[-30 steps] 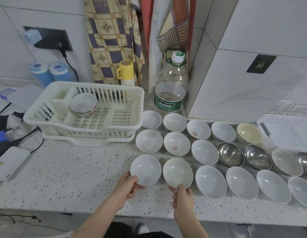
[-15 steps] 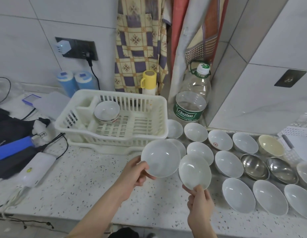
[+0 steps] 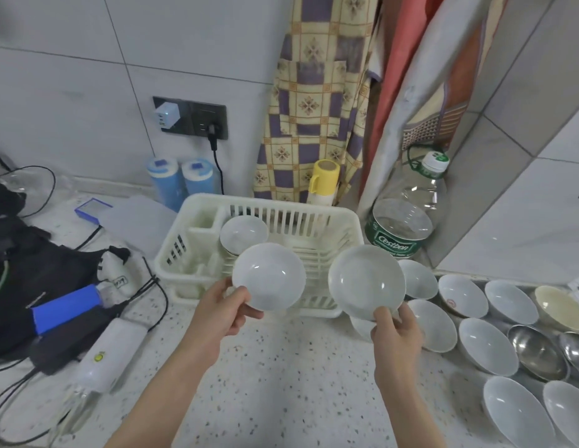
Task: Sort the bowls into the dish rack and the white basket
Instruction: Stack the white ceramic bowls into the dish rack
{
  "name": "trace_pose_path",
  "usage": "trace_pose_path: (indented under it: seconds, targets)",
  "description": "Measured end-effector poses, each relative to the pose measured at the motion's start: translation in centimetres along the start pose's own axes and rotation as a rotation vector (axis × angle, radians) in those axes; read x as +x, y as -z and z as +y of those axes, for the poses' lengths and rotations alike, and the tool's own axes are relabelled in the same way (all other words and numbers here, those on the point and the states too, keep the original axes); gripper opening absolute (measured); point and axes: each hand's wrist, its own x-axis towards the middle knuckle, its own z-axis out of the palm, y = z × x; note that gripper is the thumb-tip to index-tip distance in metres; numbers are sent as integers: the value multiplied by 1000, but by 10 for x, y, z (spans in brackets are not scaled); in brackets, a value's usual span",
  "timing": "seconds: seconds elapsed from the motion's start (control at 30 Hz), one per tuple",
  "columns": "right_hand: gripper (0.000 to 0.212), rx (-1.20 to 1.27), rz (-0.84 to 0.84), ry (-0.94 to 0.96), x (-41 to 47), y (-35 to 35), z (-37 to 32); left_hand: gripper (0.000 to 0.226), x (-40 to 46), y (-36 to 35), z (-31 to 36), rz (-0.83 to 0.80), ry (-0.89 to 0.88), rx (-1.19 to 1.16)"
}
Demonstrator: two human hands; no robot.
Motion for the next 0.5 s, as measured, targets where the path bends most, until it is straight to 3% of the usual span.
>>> trace_pose_path:
  seconds: [0.27,0.5]
  targets:
    - [17,54,-69,3,19,-77,-11,33,40,59,20,136,-65,-19]
    - [27,-44,-131,-8,36,-146,-10,32,83,85,31,229,-154,-46]
